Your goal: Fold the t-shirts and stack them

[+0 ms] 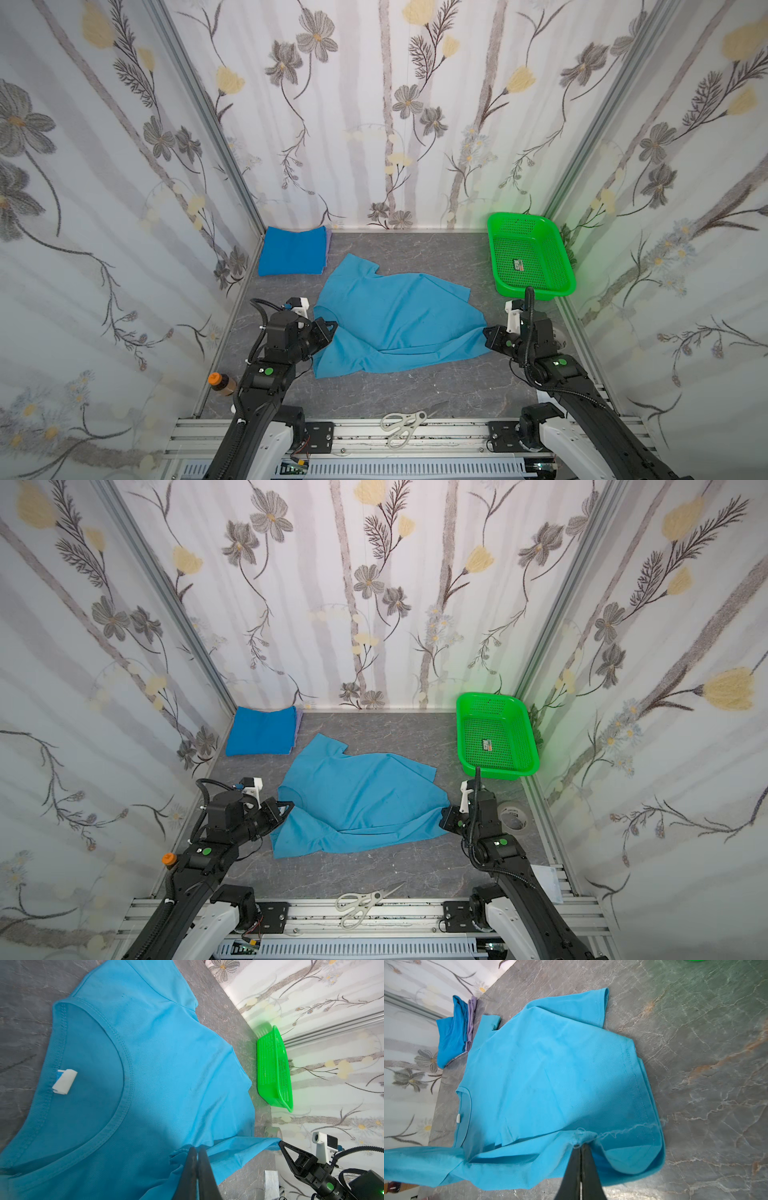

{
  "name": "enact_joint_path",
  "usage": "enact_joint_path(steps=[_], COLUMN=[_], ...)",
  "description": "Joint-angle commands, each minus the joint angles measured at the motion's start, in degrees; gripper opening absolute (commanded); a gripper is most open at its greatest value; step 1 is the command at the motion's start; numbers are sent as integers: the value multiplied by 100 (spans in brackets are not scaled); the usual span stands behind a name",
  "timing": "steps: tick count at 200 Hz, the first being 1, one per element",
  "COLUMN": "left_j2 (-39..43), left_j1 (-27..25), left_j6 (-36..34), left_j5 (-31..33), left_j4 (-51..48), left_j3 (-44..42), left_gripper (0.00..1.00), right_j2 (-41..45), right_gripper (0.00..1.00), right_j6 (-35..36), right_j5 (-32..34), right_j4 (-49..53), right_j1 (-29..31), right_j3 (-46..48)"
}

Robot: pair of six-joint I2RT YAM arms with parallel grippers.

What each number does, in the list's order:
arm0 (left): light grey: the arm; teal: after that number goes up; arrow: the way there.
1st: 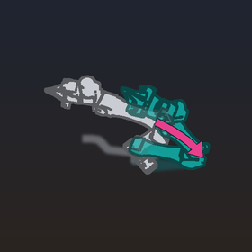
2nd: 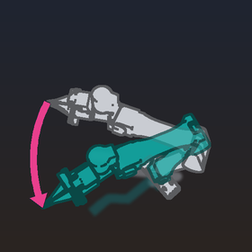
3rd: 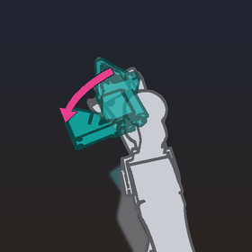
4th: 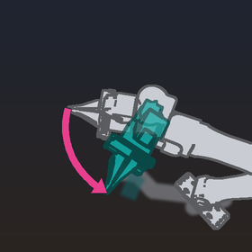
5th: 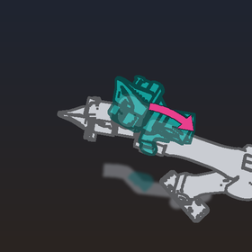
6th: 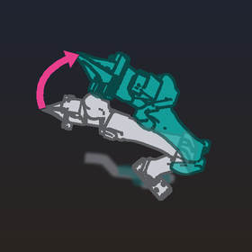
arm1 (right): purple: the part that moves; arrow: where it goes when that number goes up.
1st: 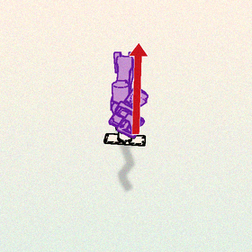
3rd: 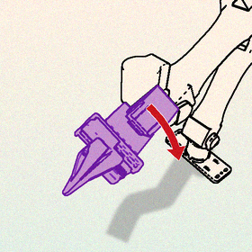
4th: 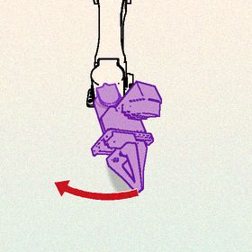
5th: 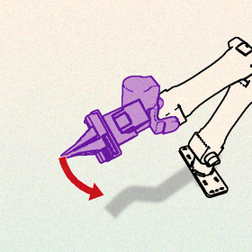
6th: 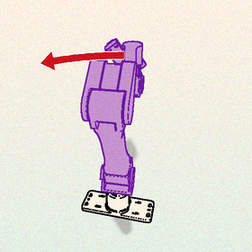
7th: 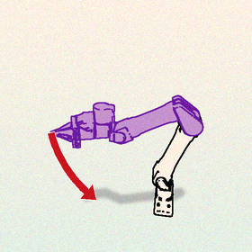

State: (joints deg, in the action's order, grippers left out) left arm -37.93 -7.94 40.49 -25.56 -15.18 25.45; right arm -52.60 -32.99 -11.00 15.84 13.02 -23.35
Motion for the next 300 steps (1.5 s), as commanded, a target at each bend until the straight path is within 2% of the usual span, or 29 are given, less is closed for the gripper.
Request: enact_joint_path(steps=[1, 53, 102, 150, 179, 198, 211, 231, 250, 270, 300], left_j2=[-276, -1362, -2420, -3054, -2951, -3310, -3865, -4534, -4430, -3719, -3025], left_j1=[-6, -8, 1, 45, 65, 74, 74, 10, -12, 45, 144], left_j6=[-66, -251, -429, -658, -681, -966, -989, -871, -875, -1150, -1255], left_j5=[47, 125, 525, 853, 457, 297, -104, -563, -492, 72, -17], left_j4=[335, 1029, 1375, 1336, 1665, 1114, 1094, 1275, 1135, 733, 387], left_j3=[1, 293, 770, 1245, 1352, 2259, 2959, 3901, 4292, 4071, 3611], left_gripper=[0, 0, 0, 0, 0, 0, 0, 0, 0, 0, 0], right_j2=[-192, -1078, -2741, -3320, -2828, -2348, -2575, -3383, -3405, -2729, -1822], right_gripper=[0, 0, 0, 0, 0, 0, 0, 0, 0, 0, 0], right_j6=[-133, 80, 248, 314, 448, 768, 933, 1183, 1234, 1296, 1173], right_j5=[-51, -141, -455, -372, -299, -179, -394, -990, -1247, -1304, -1398], right_j4=[-630, -1286, -1781, -1993, -2108, -2026, -1734, -1151, -1004, -1289, -1224], right_j1=[-1, -24, -124, -172, -190, -514, -900, -1286, -1235, -1145, -1086], right_j3=[35, -246, -766, -1028, -922, -1155, -1843, -3560, -4506, -3997, -2560])
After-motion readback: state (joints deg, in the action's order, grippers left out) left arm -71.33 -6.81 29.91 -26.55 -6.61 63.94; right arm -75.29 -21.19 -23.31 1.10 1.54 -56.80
